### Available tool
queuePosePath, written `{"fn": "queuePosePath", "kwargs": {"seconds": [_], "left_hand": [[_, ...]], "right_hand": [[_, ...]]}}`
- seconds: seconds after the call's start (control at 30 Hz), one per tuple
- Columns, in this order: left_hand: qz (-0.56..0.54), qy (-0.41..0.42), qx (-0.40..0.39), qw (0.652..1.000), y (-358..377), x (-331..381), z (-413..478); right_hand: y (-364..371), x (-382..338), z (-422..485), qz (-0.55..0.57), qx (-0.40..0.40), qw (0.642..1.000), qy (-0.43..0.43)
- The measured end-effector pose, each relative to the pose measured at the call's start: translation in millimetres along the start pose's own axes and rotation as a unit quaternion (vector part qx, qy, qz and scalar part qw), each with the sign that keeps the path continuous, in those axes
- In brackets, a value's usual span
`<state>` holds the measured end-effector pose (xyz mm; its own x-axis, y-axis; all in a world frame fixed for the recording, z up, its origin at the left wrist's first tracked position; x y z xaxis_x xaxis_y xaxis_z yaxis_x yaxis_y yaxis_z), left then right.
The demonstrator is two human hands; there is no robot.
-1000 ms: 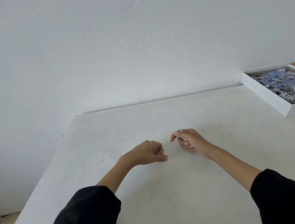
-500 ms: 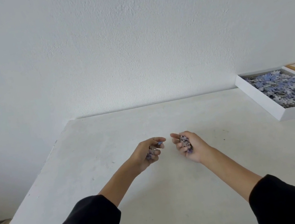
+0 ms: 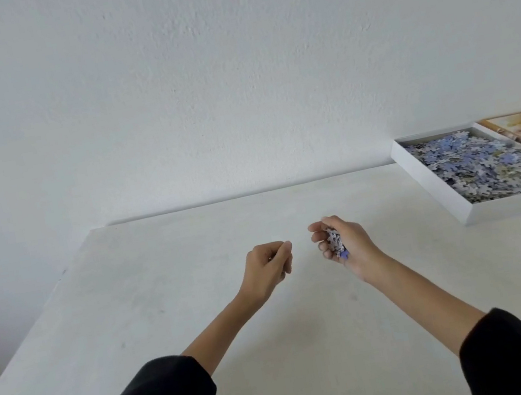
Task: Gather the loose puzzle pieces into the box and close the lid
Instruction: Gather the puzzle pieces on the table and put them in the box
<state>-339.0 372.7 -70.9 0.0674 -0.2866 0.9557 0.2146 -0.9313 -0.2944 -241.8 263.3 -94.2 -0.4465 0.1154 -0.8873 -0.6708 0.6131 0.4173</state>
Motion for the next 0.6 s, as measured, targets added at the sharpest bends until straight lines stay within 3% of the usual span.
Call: {"fn": "queuePosePath", "kwargs": {"seconds": [0.3,0.6], "left_hand": [[0.098,0.081,-0.083,0.988,87.2,58.2,68.7],[0.144,0.139,-0.105,0.974,198.0,116.5,156.1]], "right_hand": [[-83.4,-102.6,-21.9,-0.228,0.01,0.97,-0.087],[-221.7,-182.4,-52.0,-0.312,0.128,0.934,-0.118]]}}
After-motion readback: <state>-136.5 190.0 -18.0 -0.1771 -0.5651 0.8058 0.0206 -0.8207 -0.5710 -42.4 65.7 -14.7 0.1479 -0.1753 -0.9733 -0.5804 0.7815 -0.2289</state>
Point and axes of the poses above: each hand's wrist, its own z-axis towards the middle knuckle, its own y-axis out of the palm, x = y × z, the point moved 9 cm from there along z, towards the middle knuckle, and after that the axes turned 15 degrees about -x, right-handed, at the moved point
